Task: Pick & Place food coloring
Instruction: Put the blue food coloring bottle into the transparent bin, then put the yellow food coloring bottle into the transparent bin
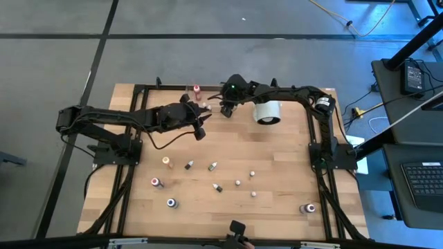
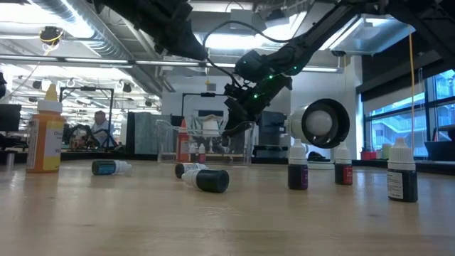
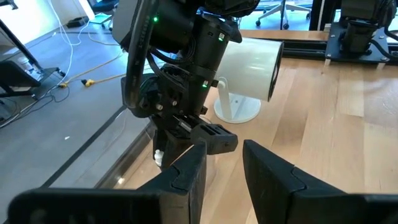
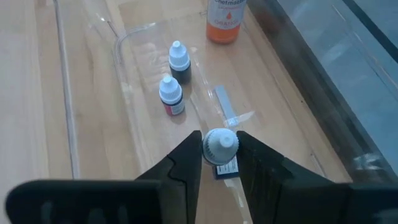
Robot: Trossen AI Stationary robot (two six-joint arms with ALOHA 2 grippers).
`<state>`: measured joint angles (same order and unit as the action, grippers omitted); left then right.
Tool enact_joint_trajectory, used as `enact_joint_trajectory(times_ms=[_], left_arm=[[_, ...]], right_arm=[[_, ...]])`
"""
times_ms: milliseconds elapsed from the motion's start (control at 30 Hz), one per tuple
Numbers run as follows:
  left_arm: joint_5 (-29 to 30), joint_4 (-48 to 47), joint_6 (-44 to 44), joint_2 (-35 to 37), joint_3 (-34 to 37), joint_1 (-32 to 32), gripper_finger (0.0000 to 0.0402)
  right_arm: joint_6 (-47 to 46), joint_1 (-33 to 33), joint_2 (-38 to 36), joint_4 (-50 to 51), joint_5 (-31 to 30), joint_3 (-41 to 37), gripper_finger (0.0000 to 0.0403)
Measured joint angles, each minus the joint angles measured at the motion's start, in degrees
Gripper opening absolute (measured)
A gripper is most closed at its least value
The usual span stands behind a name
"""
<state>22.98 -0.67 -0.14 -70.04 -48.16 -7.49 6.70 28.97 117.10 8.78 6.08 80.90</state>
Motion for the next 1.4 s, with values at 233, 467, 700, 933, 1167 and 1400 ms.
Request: enact_joint_trajectory(times_ms=[233,467,700,933,1167,1400], left_arm=[[0.0,0.0,-0.1,0.0,0.0,0.0,0.01],[-0.1,0.0,-0.1,0.0,0.0,0.0,0.0099],[-0.1,0.0,-0.1,0.0,0.0,0.0,0.0101],[-0.1,-0.6,0.7,0.0,0.0,0.0,0.0099],[-1.4,-0.5,0.9,0.0,0.0,0.0,0.0101],[-5.4,-0.4,3.6,0.0,0.0,0.1,0.0098]], right_arm=[[1.2,0.0,0.0,0.1,0.0,0.0,0.0104],[1.1,0.0,0.0,0.1,0.0,0.0,0.0124],[-0.4,-0.1,-0.6,0.5,0.1,-0.1,0.0131],[4.7,-4.6,-8.7,3.0,4.5,-0.1,0.0128],[8.7,-15.1,-18.5,7.5,4.6,-6.6,0.0128],[5.6,-22.5,-29.8,-8.4,4.4,-27.5,0.0128]])
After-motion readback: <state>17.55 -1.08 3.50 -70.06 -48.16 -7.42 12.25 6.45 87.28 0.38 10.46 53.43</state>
